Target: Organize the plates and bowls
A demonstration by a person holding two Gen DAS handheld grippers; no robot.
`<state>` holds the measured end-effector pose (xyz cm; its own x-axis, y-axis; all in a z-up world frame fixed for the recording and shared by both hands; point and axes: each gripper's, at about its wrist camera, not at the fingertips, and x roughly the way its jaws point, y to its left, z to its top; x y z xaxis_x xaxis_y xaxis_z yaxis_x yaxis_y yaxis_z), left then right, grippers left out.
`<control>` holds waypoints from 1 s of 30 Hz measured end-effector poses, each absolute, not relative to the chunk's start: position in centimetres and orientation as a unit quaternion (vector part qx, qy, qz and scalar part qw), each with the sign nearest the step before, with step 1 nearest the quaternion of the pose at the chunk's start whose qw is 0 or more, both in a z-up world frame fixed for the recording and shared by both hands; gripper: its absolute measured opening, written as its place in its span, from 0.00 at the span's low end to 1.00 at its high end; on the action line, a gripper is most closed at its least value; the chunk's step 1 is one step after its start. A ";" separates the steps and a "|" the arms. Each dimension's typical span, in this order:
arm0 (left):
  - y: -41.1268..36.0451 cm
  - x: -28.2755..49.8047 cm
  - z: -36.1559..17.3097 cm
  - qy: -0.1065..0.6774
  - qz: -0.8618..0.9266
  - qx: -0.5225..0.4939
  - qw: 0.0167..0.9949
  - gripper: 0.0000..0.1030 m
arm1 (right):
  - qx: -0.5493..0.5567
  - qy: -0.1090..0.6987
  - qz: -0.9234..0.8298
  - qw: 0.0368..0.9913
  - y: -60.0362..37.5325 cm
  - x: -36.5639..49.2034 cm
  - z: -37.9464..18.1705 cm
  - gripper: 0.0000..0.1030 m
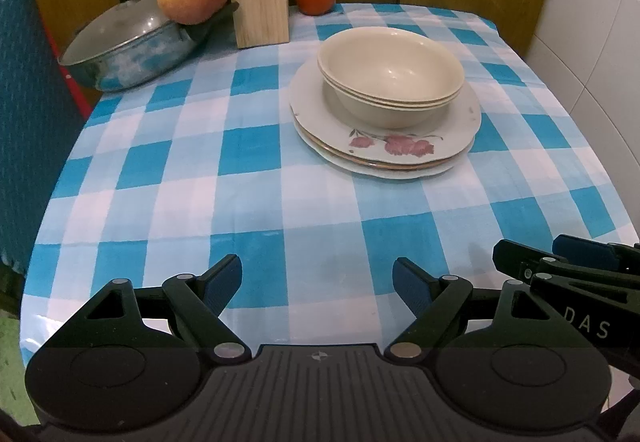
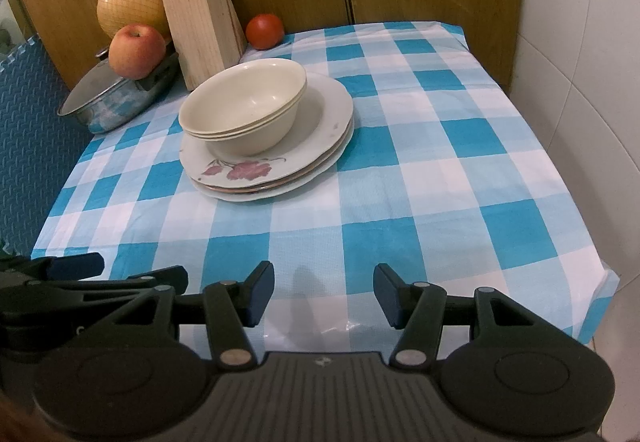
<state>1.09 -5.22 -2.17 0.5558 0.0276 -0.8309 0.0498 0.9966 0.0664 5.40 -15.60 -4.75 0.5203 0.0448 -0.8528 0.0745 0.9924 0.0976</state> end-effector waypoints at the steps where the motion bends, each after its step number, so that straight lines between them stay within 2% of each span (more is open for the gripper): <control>1: -5.2 1.1 -2.1 0.471 -0.006 0.041 0.881 0.85 | 0.061 0.490 -0.008 0.870 -15.6 5.4 -4.7 0.50; 30: -5.1 1.3 -2.1 0.465 -0.002 0.049 0.884 0.87 | 0.067 0.488 -0.004 0.870 -15.8 5.5 -4.8 0.50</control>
